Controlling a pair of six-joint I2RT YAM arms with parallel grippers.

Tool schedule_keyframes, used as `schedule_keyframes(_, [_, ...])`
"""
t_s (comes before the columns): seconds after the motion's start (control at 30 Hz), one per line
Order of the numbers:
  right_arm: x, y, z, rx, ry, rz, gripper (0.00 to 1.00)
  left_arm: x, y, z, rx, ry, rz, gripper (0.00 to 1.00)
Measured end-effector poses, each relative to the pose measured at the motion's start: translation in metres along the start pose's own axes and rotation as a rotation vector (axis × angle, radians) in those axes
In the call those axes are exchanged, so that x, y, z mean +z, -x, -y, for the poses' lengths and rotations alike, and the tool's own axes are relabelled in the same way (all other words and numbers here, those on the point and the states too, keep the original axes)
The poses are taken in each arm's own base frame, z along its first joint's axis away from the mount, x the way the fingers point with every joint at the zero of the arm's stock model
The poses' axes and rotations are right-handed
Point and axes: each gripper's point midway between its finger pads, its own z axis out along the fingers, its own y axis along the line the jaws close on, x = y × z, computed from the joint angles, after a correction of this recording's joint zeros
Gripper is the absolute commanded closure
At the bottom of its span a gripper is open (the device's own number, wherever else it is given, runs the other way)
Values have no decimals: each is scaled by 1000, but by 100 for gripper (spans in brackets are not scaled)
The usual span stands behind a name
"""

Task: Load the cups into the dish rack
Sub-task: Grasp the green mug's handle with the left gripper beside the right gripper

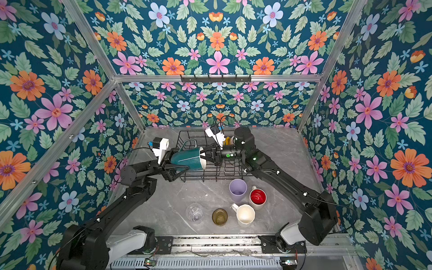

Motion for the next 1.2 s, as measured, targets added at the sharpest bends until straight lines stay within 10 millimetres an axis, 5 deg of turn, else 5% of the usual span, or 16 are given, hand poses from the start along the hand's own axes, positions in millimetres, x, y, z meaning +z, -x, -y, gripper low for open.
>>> schedule_keyframes(0.2, [-1,0,0,3,-11,3,87,1,2,1,-2,-2,-2,100])
schedule_keyframes(0.4, [-8,1,-1,11,-56,11,55,2,6,7,25,-3,-10,100])
schedule_keyframes(0.6, [-25,0,-1,21,-126,18,37,4,13,1,71,68,-34,100])
schedule_keyframes(0.83, [-71,-9,29,82,-379,62,12,6,23,-36,79,256,-95,100])
schedule_keyframes(1.2, [-169,-39,98,273,-898,132,4,3,-9,-116,-7,574,-328,100])
